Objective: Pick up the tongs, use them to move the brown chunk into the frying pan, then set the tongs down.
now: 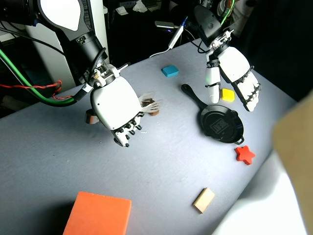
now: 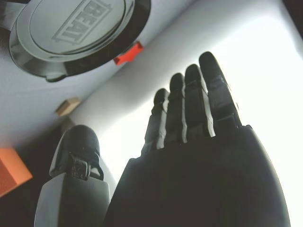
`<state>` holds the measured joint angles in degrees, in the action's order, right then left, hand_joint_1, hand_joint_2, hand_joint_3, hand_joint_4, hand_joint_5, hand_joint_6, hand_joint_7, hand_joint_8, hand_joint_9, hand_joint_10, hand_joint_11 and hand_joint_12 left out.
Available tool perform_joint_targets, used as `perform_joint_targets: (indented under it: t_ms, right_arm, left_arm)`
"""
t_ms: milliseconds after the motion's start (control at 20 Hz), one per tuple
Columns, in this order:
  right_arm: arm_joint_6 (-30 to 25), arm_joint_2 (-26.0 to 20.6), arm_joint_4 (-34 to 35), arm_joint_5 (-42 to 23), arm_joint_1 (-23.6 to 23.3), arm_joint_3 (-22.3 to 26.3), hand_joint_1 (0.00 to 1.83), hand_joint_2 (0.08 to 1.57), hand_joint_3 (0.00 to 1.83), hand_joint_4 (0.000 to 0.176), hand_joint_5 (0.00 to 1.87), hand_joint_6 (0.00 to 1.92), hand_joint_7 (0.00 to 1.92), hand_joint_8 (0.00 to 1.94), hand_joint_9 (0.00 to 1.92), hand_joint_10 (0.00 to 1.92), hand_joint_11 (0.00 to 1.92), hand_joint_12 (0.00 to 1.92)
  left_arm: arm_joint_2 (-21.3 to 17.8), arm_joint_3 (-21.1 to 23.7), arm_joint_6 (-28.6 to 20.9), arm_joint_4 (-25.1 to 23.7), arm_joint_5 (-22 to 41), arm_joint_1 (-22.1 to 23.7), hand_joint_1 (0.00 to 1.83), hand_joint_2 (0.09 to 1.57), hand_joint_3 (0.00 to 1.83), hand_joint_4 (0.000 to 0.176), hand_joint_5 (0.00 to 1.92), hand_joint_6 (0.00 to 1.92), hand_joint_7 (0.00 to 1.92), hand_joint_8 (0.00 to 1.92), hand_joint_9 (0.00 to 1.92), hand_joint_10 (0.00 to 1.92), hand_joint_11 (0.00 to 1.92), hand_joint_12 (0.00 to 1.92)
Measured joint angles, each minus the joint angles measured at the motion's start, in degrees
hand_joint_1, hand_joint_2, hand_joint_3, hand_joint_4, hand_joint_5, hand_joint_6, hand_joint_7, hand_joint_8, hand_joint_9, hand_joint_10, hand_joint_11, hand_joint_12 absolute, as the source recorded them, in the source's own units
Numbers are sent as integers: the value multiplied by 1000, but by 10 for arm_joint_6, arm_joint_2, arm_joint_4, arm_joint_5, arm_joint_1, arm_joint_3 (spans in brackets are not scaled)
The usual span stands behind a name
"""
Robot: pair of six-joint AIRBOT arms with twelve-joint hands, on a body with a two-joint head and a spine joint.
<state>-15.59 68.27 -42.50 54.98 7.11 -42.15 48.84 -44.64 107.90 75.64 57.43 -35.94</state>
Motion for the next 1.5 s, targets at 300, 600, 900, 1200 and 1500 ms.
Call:
perform_joint_targets:
  t_ms: [300,600,900,1200,1500]
  right_arm:
    - [0,4,-6,-8,4,0,1107,1102,0,0,741,7,807,7,781,7,228,1259]
    - [-8,9,-26,-12,10,0,1092,1115,2,0,736,4,806,5,781,6,215,1262]
    - [-9,12,-23,-15,14,-5,1097,1112,1,0,731,3,791,1,768,3,208,1256]
    - [-9,17,-26,-16,25,-18,1098,1114,2,0,730,1,814,6,784,7,220,1247]
    - [-10,18,-26,-18,40,-22,1107,1105,0,0,741,6,803,1,783,6,225,1253]
  left_arm:
    - [0,-6,-2,-1,0,4,6,1278,1,47,38,3,120,1,120,2,0,523]
    - [0,-5,-2,1,0,5,14,1281,0,45,33,1,111,0,124,2,0,533]
    - [0,-3,-2,0,-1,5,1,1276,0,46,30,0,118,3,119,1,0,533]
    - [0,-3,-3,0,0,5,0,1277,0,43,14,0,115,3,123,4,0,550]
    - [0,-3,-4,1,0,5,1,1279,0,47,32,3,114,5,120,3,0,521]
